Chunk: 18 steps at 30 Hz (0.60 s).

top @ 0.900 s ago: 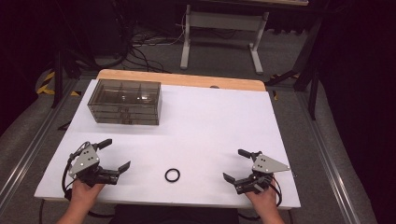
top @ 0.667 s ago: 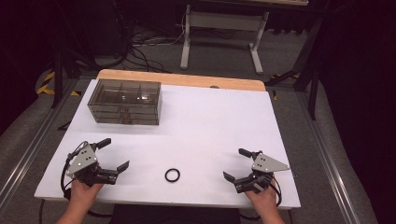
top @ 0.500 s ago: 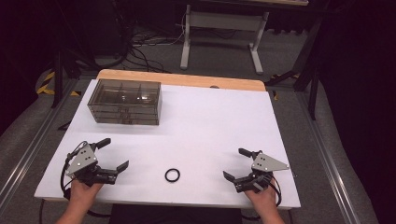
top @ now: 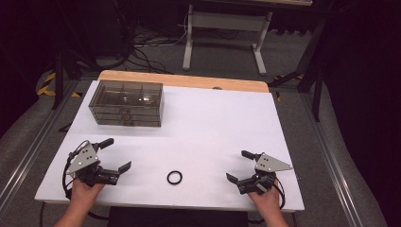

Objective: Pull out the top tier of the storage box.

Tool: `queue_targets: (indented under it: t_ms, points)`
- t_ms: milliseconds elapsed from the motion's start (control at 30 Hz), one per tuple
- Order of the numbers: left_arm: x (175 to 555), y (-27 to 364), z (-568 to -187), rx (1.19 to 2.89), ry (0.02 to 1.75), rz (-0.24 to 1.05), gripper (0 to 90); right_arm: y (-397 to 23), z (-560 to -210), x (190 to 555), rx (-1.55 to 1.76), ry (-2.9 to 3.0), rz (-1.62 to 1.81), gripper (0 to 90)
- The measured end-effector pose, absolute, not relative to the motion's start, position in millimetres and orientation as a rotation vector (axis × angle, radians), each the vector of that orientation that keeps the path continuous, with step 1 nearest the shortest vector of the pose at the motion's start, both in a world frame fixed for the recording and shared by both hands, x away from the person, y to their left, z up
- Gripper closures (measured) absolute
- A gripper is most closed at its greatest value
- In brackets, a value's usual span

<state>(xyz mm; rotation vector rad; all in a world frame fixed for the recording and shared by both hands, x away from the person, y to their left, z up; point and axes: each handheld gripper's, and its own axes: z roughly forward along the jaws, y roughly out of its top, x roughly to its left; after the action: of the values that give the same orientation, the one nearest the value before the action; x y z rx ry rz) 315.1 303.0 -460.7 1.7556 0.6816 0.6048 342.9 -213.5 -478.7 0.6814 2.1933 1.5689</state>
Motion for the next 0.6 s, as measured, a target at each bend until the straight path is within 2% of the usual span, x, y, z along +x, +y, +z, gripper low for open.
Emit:
queue_targets:
  t_ms: [600]
  points:
    - [330.4, 303.5, -433.2, 1.772, 0.722, 0.589, 0.3, -212.1, -479.9, 343.6, 0.686, 2.202, 1.564, 0.0]
